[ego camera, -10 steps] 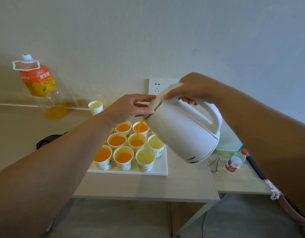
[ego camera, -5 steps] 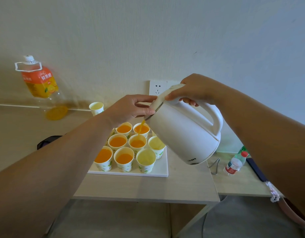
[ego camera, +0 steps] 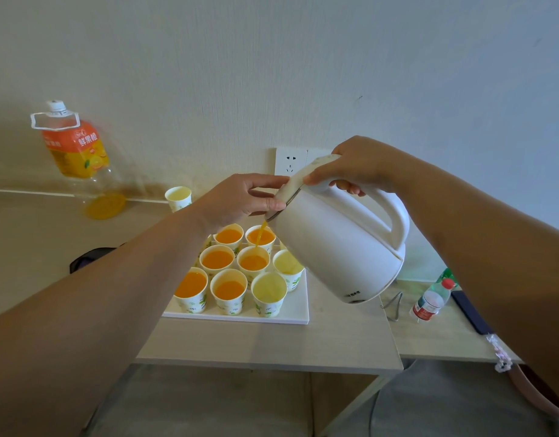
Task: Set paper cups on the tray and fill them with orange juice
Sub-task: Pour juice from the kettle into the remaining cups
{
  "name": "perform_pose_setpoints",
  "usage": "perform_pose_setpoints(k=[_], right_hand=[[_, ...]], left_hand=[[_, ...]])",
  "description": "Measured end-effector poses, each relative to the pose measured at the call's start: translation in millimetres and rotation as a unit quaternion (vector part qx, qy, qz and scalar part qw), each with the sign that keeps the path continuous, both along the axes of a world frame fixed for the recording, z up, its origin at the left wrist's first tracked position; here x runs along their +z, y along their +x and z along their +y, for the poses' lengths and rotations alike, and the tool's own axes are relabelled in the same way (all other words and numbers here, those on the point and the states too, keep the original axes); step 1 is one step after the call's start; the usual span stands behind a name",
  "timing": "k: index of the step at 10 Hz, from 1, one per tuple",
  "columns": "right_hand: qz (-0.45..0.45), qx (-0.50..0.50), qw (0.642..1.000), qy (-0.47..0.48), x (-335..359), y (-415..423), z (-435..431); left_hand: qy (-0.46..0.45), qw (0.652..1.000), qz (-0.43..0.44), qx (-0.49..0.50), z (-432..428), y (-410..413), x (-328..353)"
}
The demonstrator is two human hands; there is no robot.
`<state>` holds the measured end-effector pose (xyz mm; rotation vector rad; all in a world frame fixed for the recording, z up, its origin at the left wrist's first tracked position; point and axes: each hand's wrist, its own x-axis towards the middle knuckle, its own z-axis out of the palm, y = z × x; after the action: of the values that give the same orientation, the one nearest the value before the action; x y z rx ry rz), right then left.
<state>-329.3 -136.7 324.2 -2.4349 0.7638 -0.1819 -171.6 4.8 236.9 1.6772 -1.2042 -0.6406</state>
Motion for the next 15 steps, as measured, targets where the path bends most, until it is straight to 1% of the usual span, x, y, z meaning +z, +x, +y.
perform_pose_setpoints(k=[5, 8, 11, 15], right_hand=[[0.004, 0.001, 1.0, 0.004, -2, 5, 1], [0.012, 0.005, 1.0, -0.013, 0, 7, 2], [0.012, 0.002, 1.0, -0.009, 1, 8, 1], [0.022, 0.005, 1.0, -0.015, -4, 11, 1]], left_hand=[[0.005, 1.0, 0.02, -0.001, 1, 5, -3], [0.002, 1.0, 0.021, -0.003, 0, 6, -1], [0.002, 1.0, 0.013, -0.006, -1, 7, 0], [0.007, 1.0, 0.029, -0.002, 2, 9, -4]])
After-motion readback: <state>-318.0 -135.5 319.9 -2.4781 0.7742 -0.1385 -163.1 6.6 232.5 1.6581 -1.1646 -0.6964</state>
